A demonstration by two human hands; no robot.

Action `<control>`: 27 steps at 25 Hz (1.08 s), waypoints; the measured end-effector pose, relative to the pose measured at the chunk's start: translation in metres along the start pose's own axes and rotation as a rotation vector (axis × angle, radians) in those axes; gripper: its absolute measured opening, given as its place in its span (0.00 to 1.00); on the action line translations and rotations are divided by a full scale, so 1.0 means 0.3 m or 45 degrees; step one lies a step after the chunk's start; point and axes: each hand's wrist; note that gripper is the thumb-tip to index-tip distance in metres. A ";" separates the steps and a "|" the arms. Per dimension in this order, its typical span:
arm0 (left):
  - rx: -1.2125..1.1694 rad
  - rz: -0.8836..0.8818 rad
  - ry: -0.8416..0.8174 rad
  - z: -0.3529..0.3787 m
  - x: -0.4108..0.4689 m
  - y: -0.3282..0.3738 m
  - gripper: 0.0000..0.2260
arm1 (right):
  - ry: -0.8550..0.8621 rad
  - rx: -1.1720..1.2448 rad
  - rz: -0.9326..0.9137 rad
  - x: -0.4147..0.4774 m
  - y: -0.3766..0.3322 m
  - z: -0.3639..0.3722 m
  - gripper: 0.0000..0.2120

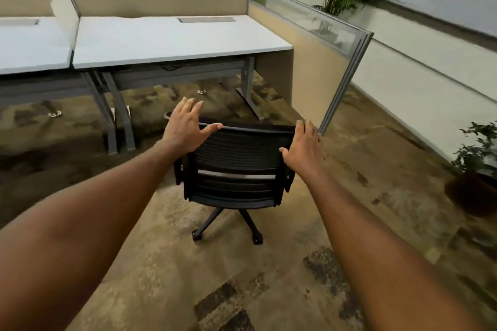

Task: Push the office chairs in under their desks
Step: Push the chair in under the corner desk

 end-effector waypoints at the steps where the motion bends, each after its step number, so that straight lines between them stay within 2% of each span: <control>1: -0.018 0.005 -0.078 0.008 -0.004 -0.006 0.39 | -0.026 -0.050 -0.028 0.006 0.000 0.004 0.43; 4: -0.012 -0.016 -0.220 0.082 0.061 -0.029 0.40 | -0.121 -0.108 -0.118 0.117 0.001 0.047 0.45; 6: 0.130 0.058 -0.146 0.115 0.077 -0.039 0.41 | -0.181 -0.176 -0.139 0.158 -0.014 0.065 0.40; 9: 0.255 0.205 0.103 0.170 0.122 -0.087 0.40 | -0.038 -0.267 -0.177 0.240 -0.053 0.093 0.14; 11: 0.245 0.232 0.267 0.200 0.143 -0.125 0.38 | 0.050 -0.228 -0.196 0.281 -0.076 0.109 0.04; 19: 0.169 0.237 0.562 0.245 0.269 -0.213 0.33 | 0.277 -0.149 -0.338 0.427 -0.127 0.198 0.09; 22: 0.165 0.233 0.585 0.255 0.342 -0.258 0.33 | 0.325 -0.138 -0.303 0.498 -0.180 0.231 0.08; 27: 0.180 0.167 0.496 0.266 0.445 -0.334 0.36 | 0.280 -0.143 -0.230 0.611 -0.254 0.292 0.03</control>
Point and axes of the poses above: each hand's wrist, its own x-axis towards the middle knuckle, its own z-axis out of the palm, y = z × x
